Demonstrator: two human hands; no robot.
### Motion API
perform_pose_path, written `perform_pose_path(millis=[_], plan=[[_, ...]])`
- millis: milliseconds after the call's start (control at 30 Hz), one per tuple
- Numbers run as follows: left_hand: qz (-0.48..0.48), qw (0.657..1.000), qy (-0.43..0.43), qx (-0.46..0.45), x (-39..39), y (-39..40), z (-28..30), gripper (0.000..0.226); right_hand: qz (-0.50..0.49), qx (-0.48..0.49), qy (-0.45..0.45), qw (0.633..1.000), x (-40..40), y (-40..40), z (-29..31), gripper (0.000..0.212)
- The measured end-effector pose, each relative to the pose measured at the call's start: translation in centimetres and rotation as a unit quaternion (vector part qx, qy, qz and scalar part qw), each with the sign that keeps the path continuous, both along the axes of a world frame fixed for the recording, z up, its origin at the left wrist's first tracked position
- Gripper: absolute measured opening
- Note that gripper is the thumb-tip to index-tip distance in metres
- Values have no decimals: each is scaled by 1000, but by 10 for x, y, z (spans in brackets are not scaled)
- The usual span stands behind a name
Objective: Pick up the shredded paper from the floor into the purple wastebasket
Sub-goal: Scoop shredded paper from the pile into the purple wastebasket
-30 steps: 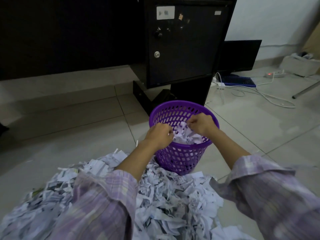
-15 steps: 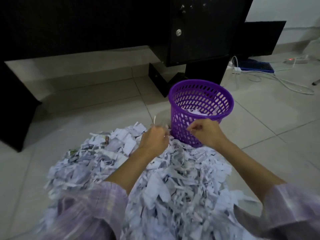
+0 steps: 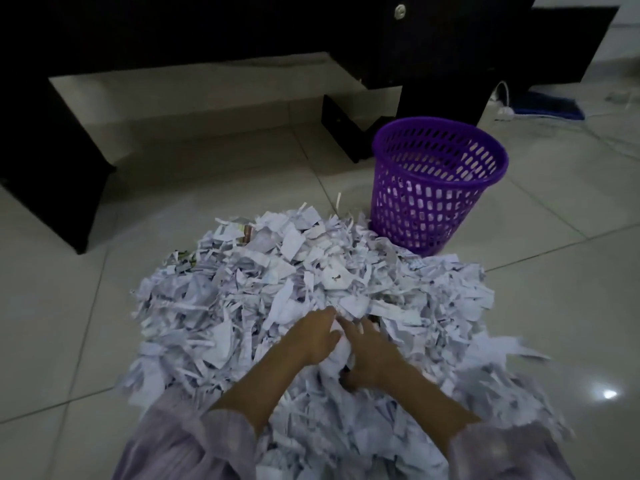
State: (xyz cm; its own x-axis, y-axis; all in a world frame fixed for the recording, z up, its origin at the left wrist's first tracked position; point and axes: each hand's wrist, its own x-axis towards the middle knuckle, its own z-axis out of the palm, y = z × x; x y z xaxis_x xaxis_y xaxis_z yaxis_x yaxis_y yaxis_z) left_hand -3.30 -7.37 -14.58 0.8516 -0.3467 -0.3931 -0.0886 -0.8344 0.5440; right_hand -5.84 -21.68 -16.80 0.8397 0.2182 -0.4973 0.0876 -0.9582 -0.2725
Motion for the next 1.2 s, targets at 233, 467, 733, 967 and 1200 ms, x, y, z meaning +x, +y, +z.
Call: perform_pose_path(millis=[233,467,733,967,1200], plan=[[106,986,32,-125,-16,7,4,54,-134,205,-135,960,-6,-9,-6,30],[224,896,180,-338,-6,-5,33,75,-315,401,-77,857,14,-17,28,24],[295,897,98,-316,1,-1,32,46,-291,458,-3,840,12,-10,53,34],[364,888,-21,-278,9,10,26,19,-344,403,61,846,17,-36,53,30],[420,859,-131,-260,27,27,46,14,-274,245,20,930,28,-63,76,81]])
